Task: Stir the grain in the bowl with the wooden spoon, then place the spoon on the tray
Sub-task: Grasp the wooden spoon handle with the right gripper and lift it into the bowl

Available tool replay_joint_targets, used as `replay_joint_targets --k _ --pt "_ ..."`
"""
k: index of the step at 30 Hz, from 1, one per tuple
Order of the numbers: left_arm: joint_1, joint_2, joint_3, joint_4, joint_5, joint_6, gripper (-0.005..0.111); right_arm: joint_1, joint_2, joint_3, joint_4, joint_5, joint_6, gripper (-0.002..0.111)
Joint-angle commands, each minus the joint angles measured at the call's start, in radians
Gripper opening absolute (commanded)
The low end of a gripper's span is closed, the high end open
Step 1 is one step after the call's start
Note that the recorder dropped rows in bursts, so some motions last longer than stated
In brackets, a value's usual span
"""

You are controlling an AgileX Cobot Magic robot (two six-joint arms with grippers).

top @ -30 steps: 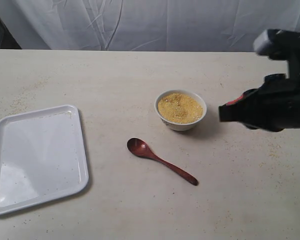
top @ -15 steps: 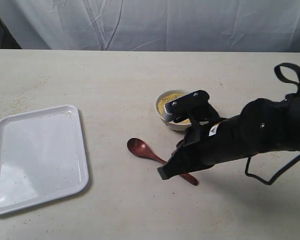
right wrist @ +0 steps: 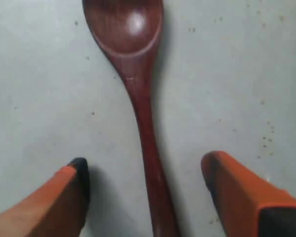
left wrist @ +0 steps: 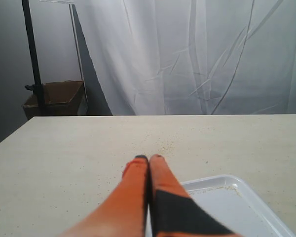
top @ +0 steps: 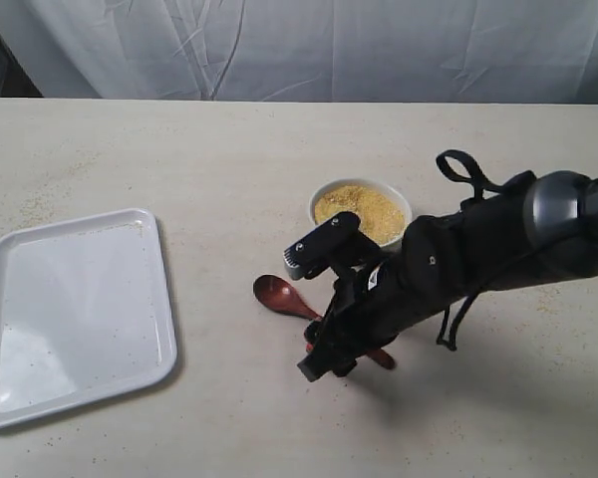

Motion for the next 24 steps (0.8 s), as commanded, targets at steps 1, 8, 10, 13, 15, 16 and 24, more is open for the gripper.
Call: replay_joint_targets --k 1,8,10,13,15,16,24 --pt "-0.005 -0.005 0.005 -0.003 0.0 -0.004 0.0 -0.002 0.048 -0.043 -0.087 0.129 -0.004 0.038" --pt "-0.005 -0.005 0.005 -0.003 0.0 -0.004 0.0 -0.002 -0.201 -0.223 -0.219 0.329 0.05 0.003" --pt "-0.005 -0.005 0.005 -0.003 0.0 -0.004 0.0 -0.015 -0.264 -0.324 -0.478 0.386 0.221 0.002" --pt "-0.005 -0.005 0.005 -0.003 0.0 -0.004 0.0 -0.061 -0.246 -0.453 -0.862 0.578 0.458 -0.001" --pt "-0.005 -0.005 0.005 -0.003 0.0 -0.004 0.0 -0.096 -0.192 -0.475 -0.958 0.647 0.497 -0.001" --pt "-0.005 -0.005 0.005 -0.003 0.0 -0.004 0.0 -0.108 -0.168 -0.475 -0.961 0.652 0.49 -0.001" --pt "-0.005 -0.005 0.005 -0.003 0.0 -0.004 0.0 -0.112 0.02 -0.477 -1.012 0.649 0.458 -0.001"
